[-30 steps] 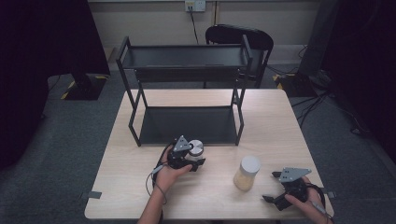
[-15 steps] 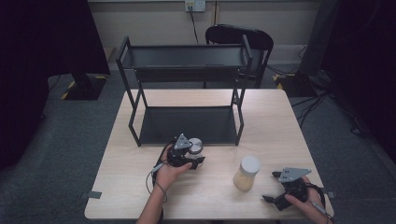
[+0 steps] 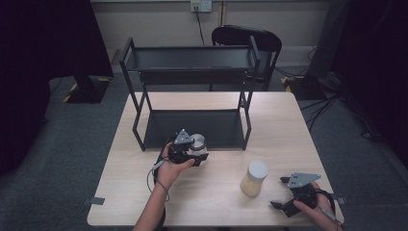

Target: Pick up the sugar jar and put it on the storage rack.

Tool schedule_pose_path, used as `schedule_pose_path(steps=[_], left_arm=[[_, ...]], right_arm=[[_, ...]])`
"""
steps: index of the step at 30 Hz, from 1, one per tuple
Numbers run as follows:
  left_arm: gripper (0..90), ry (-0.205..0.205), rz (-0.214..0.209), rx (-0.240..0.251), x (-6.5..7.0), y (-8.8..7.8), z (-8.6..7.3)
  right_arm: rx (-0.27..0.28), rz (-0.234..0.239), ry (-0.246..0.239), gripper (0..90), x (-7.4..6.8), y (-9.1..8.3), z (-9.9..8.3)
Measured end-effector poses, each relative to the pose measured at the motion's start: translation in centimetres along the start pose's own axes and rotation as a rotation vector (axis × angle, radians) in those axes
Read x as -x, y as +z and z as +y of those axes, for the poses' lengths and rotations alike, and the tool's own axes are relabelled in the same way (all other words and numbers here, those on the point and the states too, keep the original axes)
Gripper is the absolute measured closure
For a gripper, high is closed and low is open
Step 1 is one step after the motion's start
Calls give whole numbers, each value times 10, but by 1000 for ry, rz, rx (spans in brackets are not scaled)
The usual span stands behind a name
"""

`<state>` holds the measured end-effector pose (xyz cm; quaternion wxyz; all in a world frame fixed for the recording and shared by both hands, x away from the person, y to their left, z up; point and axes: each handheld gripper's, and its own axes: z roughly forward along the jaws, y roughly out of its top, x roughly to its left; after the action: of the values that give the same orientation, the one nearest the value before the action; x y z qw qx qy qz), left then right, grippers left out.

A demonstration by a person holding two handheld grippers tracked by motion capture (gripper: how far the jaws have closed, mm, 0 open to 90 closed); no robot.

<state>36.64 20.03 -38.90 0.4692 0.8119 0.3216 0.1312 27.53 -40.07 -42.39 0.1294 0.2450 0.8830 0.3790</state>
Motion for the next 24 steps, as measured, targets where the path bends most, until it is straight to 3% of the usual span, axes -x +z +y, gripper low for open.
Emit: schedule_pose_path(steps=[6,24], left_arm=[[299,7,19,-4,-2,-4,10],[299,-21,25,15,-15,-22,36]], right_arm=[[0,0,0,0,0,0,0],[0,0,-1,0,0,0,0]])
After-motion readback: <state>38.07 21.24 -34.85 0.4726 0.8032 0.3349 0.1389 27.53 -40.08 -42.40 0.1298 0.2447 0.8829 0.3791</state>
